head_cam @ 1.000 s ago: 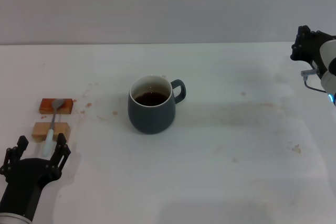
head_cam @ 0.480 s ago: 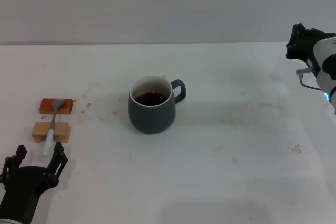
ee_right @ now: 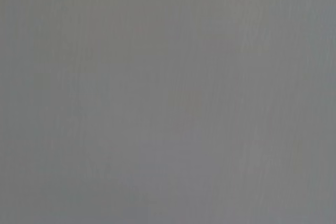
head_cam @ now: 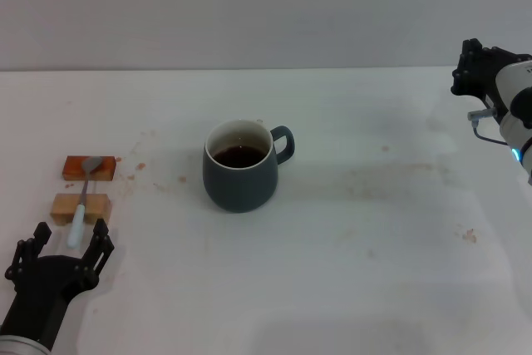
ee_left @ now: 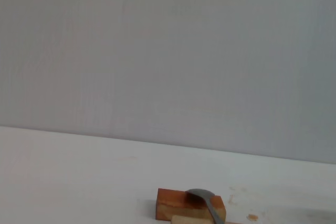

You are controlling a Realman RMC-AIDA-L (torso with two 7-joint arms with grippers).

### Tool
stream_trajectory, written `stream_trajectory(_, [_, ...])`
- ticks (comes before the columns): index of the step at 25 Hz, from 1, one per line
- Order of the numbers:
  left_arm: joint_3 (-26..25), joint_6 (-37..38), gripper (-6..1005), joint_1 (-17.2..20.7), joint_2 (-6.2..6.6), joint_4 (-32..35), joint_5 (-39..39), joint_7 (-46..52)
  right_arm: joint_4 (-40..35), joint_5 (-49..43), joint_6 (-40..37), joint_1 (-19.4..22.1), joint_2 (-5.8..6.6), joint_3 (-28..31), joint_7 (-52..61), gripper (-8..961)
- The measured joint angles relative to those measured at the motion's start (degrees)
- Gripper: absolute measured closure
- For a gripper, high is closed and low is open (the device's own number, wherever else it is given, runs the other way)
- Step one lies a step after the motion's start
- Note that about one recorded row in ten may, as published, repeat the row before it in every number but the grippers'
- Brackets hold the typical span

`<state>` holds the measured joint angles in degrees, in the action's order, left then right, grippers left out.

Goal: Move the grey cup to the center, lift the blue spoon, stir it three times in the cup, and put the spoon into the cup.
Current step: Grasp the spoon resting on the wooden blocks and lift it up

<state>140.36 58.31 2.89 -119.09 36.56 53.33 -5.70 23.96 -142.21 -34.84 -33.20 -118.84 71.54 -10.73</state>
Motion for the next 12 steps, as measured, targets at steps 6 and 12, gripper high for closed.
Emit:
stream_trajectory(6, [0.0,-0.5,158,-0.2,0.00,-0.3,0.0,0.3,1.4,0.0,0.7,0.8,0.05,0.0,0.0,924])
stream_trajectory(12, [0.0,-1.6,194,-0.7,0.00,-0.3,0.2,0.3,1.6,0.0,0.7,1.0,0.08,-0.1,0.0,924])
